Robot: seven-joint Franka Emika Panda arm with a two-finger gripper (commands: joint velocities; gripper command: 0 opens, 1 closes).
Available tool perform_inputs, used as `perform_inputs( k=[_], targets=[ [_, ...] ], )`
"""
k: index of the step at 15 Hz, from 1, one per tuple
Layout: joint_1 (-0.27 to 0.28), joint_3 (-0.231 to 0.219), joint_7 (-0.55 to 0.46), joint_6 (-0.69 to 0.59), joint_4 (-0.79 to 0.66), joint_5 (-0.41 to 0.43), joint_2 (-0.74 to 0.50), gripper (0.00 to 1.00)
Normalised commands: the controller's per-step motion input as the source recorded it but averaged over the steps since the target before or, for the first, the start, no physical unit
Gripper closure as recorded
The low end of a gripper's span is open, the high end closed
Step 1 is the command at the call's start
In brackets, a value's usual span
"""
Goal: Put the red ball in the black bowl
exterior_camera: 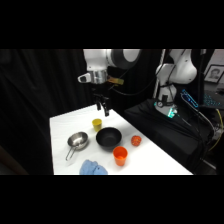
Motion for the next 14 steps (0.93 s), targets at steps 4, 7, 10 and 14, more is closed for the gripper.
perform_inputs(
  k=[4,7,10,14],
  targets=[
    [0.09,0.066,0.38,0.28,-0.36,-0.143,-0.21,0.0],
    [0.086,0.062,0.33,0.25,-0.38,-0.117,-0.24,0.0],
    [0.071,0.059,0.24,0.24,-0.35,-0.017,-0.21,0.0],
    [0.062,0.054,0.15,0.28,-0.31,0.046,-0.14,0.0]
  ],
)
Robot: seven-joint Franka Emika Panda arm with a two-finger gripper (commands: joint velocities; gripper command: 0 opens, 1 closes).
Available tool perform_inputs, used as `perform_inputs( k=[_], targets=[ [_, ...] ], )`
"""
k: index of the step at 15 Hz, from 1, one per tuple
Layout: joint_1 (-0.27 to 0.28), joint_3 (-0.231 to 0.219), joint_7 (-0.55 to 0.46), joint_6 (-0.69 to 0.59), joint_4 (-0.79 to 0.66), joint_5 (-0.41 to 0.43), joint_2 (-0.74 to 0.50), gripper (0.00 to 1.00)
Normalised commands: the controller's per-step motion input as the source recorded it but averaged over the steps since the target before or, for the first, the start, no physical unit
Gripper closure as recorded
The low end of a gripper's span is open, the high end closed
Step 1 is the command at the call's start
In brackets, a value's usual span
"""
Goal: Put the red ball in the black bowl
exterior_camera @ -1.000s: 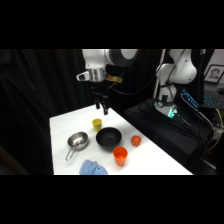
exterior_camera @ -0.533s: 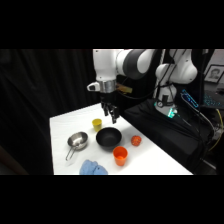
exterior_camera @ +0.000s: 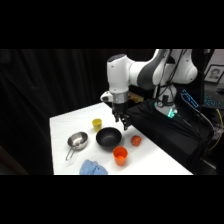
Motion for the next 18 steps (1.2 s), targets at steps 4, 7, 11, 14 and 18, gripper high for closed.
perform_inputs(
  k=[4,7,11,14,18],
  targets=[
    [0.064,0.069,0.06,0.37,-0.25,0.153,-0.03,0.0],
    [0.052,0.06,0.06,0.38,-0.21,0.152,0.03,0.0],
    [0.063,0.068,0.11,0.35,-0.18,0.108,0.05,0.0],
    [0.06,0.068,0.07,0.33,-0.13,0.107,0.09,0.0],
    [0.047,0.076,0.02,0.29,-0.11,0.132,0.11,0.0]
  ],
)
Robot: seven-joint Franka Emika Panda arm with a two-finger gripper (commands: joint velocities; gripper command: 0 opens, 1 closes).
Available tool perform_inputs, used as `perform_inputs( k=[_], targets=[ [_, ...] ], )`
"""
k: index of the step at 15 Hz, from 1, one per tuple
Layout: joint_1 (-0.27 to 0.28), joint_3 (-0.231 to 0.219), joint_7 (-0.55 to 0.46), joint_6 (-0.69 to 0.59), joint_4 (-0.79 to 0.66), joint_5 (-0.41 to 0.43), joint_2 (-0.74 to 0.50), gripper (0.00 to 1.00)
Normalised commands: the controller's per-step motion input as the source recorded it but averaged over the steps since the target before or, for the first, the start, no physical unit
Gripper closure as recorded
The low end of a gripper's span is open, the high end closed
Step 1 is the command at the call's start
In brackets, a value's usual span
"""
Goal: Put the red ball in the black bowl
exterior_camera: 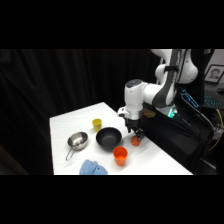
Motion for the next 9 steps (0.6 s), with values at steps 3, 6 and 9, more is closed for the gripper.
perform_inputs(
  k=[3,6,9],
  targets=[
    [-0.013,0.122,-0.12,0.29,-0.06,0.224,0.13,0.0],
    [-0.069,0.149,-0.18,0.27,-0.03,0.23,0.12,0.02],
    [-0.032,0.083,-0.08,0.25,-0.1,0.107,0.0,0.3]
  ],
)
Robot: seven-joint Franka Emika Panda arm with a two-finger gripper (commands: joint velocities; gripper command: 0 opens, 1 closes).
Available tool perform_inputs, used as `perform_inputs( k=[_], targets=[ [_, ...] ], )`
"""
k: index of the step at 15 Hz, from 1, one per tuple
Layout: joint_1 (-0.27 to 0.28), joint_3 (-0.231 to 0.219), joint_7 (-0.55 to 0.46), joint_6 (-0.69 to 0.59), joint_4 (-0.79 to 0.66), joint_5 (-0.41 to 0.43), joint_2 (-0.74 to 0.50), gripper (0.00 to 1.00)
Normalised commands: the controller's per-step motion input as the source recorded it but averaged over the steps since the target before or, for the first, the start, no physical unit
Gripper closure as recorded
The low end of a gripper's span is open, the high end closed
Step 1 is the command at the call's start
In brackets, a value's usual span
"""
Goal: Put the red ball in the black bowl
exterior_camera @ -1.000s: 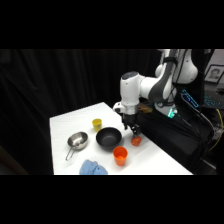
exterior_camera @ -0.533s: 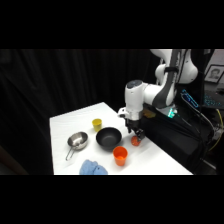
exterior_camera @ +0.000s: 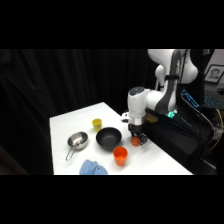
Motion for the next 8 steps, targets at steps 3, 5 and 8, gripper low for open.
perform_inputs(
  k=[3,5,8],
  targets=[
    [0.02,0.033,-0.01,0.2,-0.16,0.023,-0.11,0.56],
    [0.064,-0.005,0.05,0.15,-0.17,-0.032,-0.16,0.72],
    [0.051,-0.012,0.03,0.06,-0.13,-0.04,-0.18,0.96]
  ],
)
